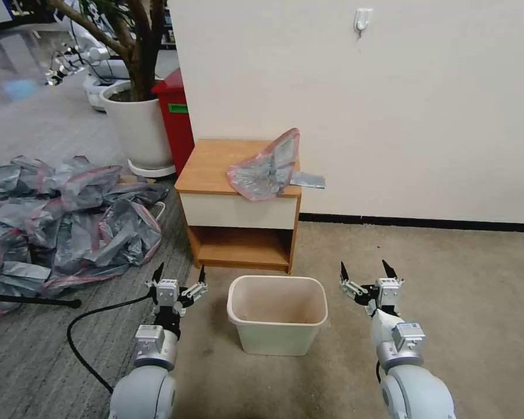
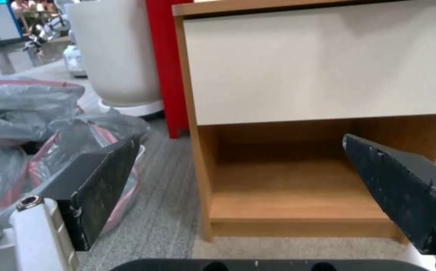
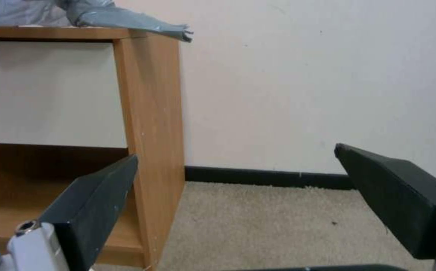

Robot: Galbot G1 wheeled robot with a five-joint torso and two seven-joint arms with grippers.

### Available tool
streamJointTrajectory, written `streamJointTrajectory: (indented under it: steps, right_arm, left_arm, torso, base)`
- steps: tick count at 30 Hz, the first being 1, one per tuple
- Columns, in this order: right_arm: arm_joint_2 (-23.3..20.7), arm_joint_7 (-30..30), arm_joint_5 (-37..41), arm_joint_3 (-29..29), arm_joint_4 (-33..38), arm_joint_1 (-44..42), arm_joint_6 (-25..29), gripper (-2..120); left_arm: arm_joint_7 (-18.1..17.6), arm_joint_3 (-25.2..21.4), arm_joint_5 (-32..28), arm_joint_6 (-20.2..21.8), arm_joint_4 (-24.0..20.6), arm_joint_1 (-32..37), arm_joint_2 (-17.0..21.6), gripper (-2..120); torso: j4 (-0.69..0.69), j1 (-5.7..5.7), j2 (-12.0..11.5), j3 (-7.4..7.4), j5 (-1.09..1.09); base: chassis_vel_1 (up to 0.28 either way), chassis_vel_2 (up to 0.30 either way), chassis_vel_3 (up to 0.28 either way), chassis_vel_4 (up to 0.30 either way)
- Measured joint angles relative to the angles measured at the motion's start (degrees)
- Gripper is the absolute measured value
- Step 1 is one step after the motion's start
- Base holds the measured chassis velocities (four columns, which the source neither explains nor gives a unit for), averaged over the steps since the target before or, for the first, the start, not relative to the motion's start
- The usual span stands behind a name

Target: Pick up the garbage bag from the table and place it over the trash can.

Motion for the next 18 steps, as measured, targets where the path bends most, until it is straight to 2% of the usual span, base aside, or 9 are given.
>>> streamJointTrajectory:
  steps: [5,8,9,12,13,16,18]
  right_arm:
    - [0.12,-0.01,0.4,0.22,1.06,-0.35,-0.72,100]
    - [0.95,0.02,2.77,1.55,6.62,-2.23,-4.94,100]
    - [0.95,0.02,2.77,1.55,6.62,-2.23,-4.94,100]
    - [2.0,0.13,5.68,3.15,13.29,-4.52,-10.1,100]
    - [2.0,0.13,5.68,3.15,13.29,-4.52,-10.1,100]
    - [2.04,0.51,9.56,4.08,17.48,-6.19,-11.97,100]
    - [1.99,0.59,10.49,4.17,17.95,-6.36,-12.0,100]
  left_arm:
    - [0.17,-0.27,-0.79,0.34,-1.25,0.95,-0.16,100]
    - [1.22,-1.63,-4.35,2.27,-6.84,5.37,-1.03,100]
    - [1.22,-1.63,-4.35,2.27,-6.84,5.37,-1.03,100]
    - [2.53,-3.27,-8.65,4.7,-13.46,10.58,-2.09,100]
    - [2.53,-3.27,-8.65,4.7,-13.46,10.58,-2.09,100]
    - [4.2,-5.24,-11.88,5.77,-17.45,14.3,-2.12,100]
    - [4.69,-5.59,-12.56,5.83,-17.97,14.83,-1.97,100]
  torso:
    - [-0.01,0.0,0.0,0.0,0.0]
    - [0.0,0.0,0.0,0.0,0.0]
    - [0.0,0.0,0.0,0.0,0.0]
    - [0.0,0.0,0.0,0.0,0.01]
    - [0.0,0.0,0.0,0.0,0.01]
    - [0.0,0.0,0.01,-0.01,-0.01]
    - [0.01,0.0,0.02,-0.02,0.02]
  base:
    - [0.0,0.0,0.0,0.0]
    - [0.0,0.0,0.0,0.0]
    - [0.0,0.0,0.0,0.0]
    - [0.0,0.0,0.0,0.0]
    - [0.0,0.0,0.0,0.0]
    - [0.0,0.0,0.0,0.0]
    - [0.0,0.0,0.0,0.0]
